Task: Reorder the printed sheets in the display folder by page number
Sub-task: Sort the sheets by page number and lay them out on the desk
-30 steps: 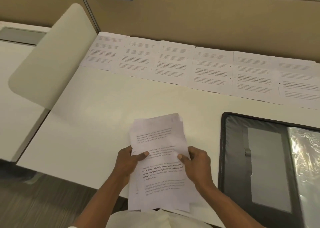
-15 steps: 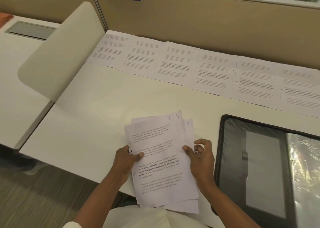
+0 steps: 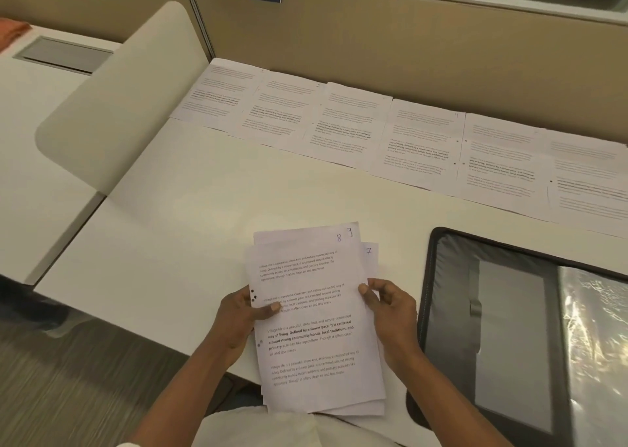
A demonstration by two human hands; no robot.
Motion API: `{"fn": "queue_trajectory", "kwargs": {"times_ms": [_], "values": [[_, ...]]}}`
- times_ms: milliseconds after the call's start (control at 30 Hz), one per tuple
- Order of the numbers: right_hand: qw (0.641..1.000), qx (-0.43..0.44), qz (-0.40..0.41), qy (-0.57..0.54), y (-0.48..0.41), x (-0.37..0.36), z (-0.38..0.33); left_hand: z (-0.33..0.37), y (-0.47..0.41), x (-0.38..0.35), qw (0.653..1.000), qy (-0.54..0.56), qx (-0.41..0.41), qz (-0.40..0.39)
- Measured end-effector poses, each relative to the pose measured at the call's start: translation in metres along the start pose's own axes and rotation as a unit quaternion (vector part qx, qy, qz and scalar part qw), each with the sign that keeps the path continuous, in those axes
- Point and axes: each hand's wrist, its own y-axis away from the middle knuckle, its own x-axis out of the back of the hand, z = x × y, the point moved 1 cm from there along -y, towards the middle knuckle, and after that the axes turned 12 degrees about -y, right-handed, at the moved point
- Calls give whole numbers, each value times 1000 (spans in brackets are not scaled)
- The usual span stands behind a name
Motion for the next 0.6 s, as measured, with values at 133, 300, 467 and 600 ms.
{"fn": "queue_trajectory", "kwargs": {"times_ms": [133,300,467,600], "values": [[999,20,-31,34,0,-4,-5,0,2,-2,998,1,6,65],[978,134,-8,160,-8,-4,-6,1,-1,3,991,-3,20,129],[955,213,32,203,-23,-3,-26,18,-2,25,987,-56,-1,150],[965,203,62,153,-42,-12,-50,32,-2,57,974,-144,-14,175]]}}
